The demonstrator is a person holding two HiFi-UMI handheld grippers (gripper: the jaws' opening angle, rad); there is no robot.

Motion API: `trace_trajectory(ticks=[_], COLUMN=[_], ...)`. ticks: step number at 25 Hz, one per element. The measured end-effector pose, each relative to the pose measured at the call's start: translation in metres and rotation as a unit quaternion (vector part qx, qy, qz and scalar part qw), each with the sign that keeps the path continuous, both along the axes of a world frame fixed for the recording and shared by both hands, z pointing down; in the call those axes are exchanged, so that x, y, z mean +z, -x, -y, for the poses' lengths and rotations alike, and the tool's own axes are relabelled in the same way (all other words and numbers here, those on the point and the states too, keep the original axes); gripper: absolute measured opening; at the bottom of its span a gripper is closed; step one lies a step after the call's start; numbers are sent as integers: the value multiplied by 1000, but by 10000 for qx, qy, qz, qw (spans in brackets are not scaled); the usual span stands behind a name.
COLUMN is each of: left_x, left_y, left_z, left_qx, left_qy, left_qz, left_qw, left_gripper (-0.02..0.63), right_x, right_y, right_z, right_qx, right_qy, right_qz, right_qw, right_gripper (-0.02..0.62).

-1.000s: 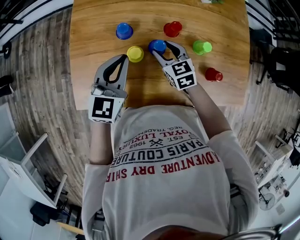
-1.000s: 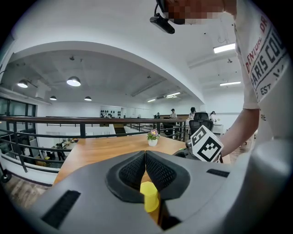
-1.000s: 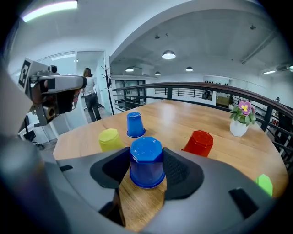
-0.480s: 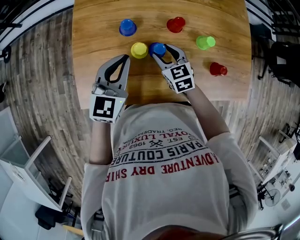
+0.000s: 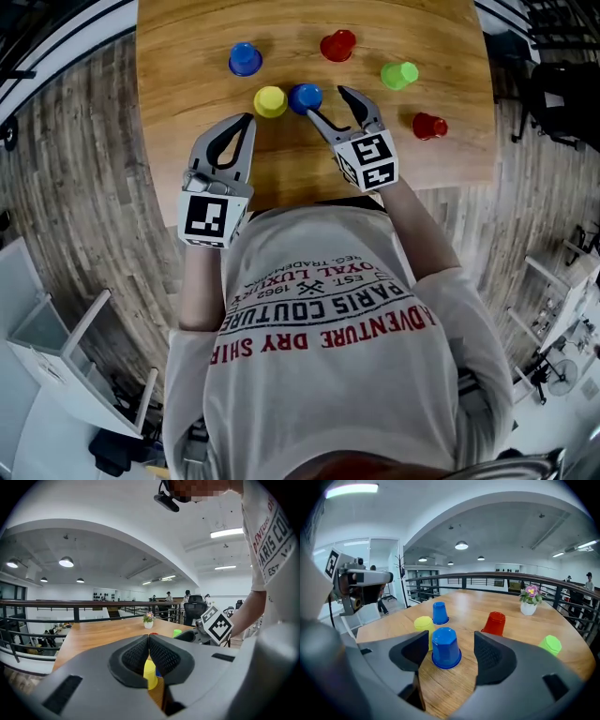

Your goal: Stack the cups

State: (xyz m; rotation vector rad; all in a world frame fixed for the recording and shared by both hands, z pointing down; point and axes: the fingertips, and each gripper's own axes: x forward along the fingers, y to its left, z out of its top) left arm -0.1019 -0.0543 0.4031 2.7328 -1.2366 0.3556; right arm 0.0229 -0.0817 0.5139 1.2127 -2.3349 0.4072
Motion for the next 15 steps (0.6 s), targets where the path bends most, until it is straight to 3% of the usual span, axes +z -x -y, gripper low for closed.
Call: trace_trajectory(ticks=[6, 11, 15], left_x=[-10, -17, -21], left_y=[-27, -53, -70], left_z=[10, 20, 35], left_qx=[181, 159, 99], left_qy=[-68, -77, -112], left_qz=[38, 30, 54], left_qw=[9998, 9998, 9999], left_gripper=[17, 17, 17], right_x=[-20, -26, -15], right_y=[-44, -110, -158], right_z=[10, 38, 54], right_qx=[441, 1100, 1467], right_qy=[-135, -282, -103], right_qz=[140, -256, -515], right_qw=[9988, 9932, 9878], right_gripper=[295, 295, 295])
